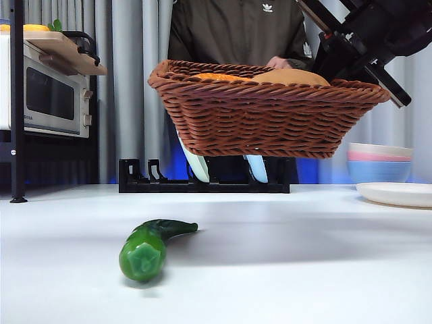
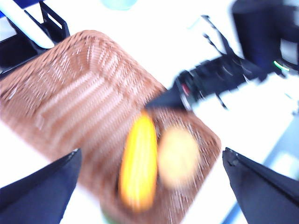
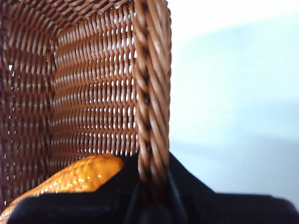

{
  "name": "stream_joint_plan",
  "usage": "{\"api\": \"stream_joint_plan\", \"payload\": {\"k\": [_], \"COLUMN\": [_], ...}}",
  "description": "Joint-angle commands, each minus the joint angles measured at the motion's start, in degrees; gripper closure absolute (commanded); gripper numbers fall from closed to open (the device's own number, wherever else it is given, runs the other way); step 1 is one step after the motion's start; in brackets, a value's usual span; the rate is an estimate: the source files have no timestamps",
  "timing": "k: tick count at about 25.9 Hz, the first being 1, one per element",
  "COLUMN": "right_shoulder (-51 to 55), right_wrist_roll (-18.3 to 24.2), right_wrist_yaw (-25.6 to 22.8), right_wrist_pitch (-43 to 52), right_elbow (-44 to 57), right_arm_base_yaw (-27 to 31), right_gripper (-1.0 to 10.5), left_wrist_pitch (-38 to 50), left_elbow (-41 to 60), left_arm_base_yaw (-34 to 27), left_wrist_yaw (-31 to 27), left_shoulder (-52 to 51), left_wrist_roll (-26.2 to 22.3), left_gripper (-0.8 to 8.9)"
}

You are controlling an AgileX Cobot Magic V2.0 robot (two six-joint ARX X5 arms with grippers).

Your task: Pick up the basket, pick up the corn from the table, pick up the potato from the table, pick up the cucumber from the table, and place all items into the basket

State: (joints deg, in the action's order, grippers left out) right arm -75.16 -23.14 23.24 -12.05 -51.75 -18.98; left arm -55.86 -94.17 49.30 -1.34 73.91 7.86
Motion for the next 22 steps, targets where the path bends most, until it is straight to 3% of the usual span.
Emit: {"api": "stream_joint_plan", "payload": {"k": [1, 3, 5, 12, 22], "right_shoulder": [0.5, 0.5, 0.5, 0.5, 0.5], "right_wrist_roll": [-0.4, -0.4, -0.4, -0.3, -0.3], "right_wrist_yaw": [0.7, 0.7, 0.8, 0.9, 0.9], "right_wrist_pitch": [1.2, 1.2, 1.2, 0.8, 0.2], "right_elbow": [-1.4, -2.4, -3.3, -5.4, -6.7], "right_arm_base_yaw": [1.4, 2.8, 4.0, 6.6, 8.9], "right_gripper": [9.6, 9.6, 9.6, 9.6, 9.6], "left_wrist_pitch": [-8.1, -12.2, -10.6, 8.7, 19.0], "left_elbow": [0.9, 2.8, 8.5, 35.0, 41.6], "left_arm_base_yaw": [1.1, 2.7, 4.9, 5.4, -0.5], "left_wrist_yaw": [-0.3, -0.5, -1.7, -3.1, -2.7], "left_shoulder": [-2.7, -4.4, -5.4, -4.9, 4.7], "left_wrist_roll": [-0.1, 1.3, 4.4, 16.3, 17.6], "left_gripper": [3.12, 3.12, 3.12, 3.12, 3.12]}}
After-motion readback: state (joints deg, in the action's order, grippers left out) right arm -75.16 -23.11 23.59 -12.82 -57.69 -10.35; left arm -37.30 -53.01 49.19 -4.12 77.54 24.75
